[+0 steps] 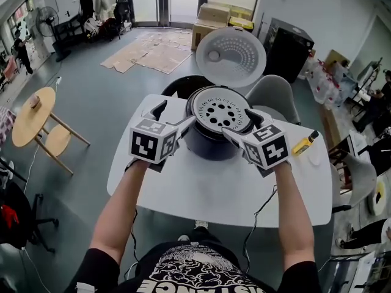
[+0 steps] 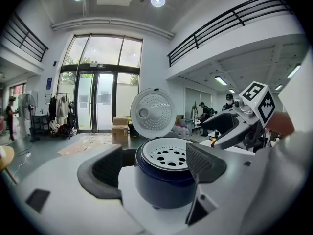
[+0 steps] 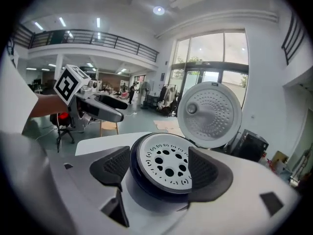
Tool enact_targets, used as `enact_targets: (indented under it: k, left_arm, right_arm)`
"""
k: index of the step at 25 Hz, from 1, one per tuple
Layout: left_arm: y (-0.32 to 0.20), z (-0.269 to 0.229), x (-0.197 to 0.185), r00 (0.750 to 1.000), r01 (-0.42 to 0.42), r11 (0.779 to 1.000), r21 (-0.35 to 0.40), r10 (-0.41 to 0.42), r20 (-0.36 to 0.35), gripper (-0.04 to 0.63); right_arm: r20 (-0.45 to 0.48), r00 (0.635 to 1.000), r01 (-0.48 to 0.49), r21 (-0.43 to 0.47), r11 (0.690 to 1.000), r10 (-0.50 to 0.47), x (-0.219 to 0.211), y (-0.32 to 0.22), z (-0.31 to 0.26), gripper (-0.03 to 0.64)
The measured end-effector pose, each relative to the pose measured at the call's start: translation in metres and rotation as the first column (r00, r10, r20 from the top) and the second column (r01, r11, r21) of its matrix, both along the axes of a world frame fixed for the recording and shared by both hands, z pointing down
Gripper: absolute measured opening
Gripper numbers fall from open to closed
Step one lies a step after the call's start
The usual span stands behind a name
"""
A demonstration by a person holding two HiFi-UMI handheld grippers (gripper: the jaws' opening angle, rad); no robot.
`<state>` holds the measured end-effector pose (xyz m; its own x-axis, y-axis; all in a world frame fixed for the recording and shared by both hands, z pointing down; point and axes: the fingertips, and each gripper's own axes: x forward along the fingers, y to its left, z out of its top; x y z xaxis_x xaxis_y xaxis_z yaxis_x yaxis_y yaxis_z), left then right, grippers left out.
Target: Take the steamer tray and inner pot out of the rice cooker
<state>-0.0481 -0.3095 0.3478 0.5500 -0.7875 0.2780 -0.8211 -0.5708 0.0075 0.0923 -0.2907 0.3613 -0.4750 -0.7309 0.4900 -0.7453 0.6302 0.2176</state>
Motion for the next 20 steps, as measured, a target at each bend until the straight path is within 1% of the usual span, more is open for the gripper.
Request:
enact_targets:
  k: [4,7,10,12,16,20]
  left_arm:
    - [0.007,0.003,-0.005,1.0,0.016,1.0,-0.009,-0.016,0.009,0.399]
    - [0.013,0.006,-0.006,1.0,0.026,1.0,-0.017,-0.025,0.017,0.398]
    - [0.017,0.006,-0.007,0.999,0.037,0.999,-0.018,-0.036,0.02,0.399]
    - [0.02,0.006,-0.01,0.999,0.048,0.999,-0.019,-0.048,0.021,0.398]
    - [0.026,0.011,-0.017,0.997,0.069,0.997,-0.03,-0.068,0.027,0.399]
    - [0.032,0.016,-0.021,0.996,0.081,0.996,-0.04,-0.079,0.038,0.399]
  right_arm:
    - [-0.109,0.99,0.081,-0.077,0.994,-0.089,-0.013,-0.008,0.011,0.383]
    - [-0.186,0.969,0.132,-0.173,0.976,-0.164,-0.022,-0.009,0.027,0.379]
    - [-0.244,0.945,0.158,-0.246,0.956,-0.219,-0.027,-0.013,0.042,0.379]
    - [-0.244,0.94,0.163,-0.296,0.941,-0.24,-0.031,-0.016,0.049,0.379]
    - [-0.202,0.944,0.165,-0.397,0.903,-0.262,-0.038,-0.017,0.065,0.372]
    - [-0.244,0.917,0.17,-0.475,0.864,-0.315,-0.04,-0.012,0.087,0.37]
